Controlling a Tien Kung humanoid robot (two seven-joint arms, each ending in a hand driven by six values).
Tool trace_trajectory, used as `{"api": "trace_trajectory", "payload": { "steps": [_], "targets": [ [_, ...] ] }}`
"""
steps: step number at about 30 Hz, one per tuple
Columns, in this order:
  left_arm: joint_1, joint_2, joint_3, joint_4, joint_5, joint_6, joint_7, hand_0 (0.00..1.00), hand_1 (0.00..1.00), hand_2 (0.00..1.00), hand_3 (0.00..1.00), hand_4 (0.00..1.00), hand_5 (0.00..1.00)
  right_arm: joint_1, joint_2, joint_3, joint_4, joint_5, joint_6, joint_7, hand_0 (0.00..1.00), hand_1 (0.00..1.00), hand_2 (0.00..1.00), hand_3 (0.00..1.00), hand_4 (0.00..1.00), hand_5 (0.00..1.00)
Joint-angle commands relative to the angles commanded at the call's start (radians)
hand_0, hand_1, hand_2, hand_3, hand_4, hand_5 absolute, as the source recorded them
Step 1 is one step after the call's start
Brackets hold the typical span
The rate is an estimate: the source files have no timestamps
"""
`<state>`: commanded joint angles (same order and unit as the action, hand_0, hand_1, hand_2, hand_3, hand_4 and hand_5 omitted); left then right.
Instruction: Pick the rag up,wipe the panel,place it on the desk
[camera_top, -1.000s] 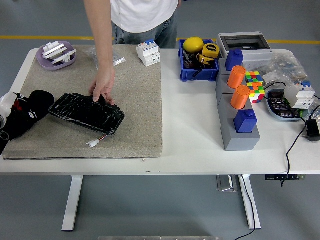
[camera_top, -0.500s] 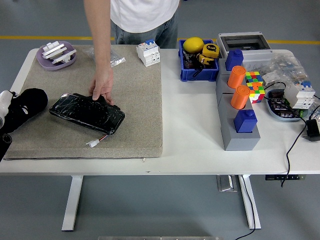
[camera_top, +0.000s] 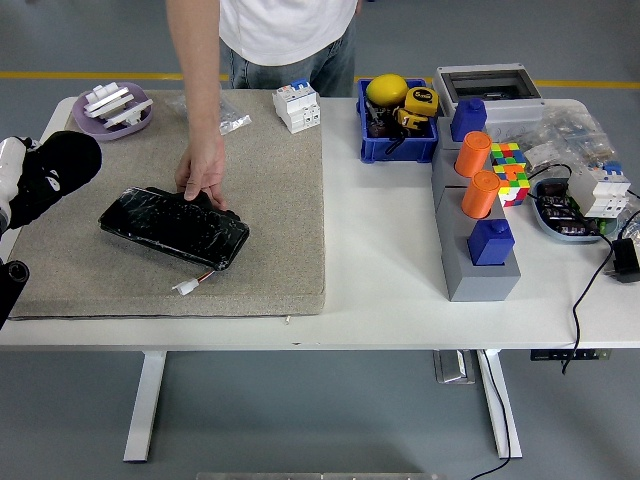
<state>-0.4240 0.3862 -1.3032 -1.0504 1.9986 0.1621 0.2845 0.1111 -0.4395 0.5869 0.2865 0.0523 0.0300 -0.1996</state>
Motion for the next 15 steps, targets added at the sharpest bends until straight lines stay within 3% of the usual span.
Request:
{"api": "trace_trajectory", "payload": {
  "steps": [7, 15],
  "targets": [
    [-0.006, -0.017, 0.090, 0.010, 0.001, 0.060, -0.017, 0.232, 0.484, 0.627, 0.509, 0.002, 0.002, 0.001, 0.002, 0.004, 0.001, -0.002, -0.002, 0.004, 0.795, 0.672, 0.695, 0.589, 0.998, 0.524],
    [-0.003, -0.036, 0.165, 0.021, 0.017, 0.094, -0.033, 0.235, 0.478, 0.620, 0.504, 0.002, 0.002, -0.001, 0.003, 0.005, -0.001, 0.002, 0.001, 0.005, 0.794, 0.672, 0.695, 0.588, 0.998, 0.523]
  ]
}}
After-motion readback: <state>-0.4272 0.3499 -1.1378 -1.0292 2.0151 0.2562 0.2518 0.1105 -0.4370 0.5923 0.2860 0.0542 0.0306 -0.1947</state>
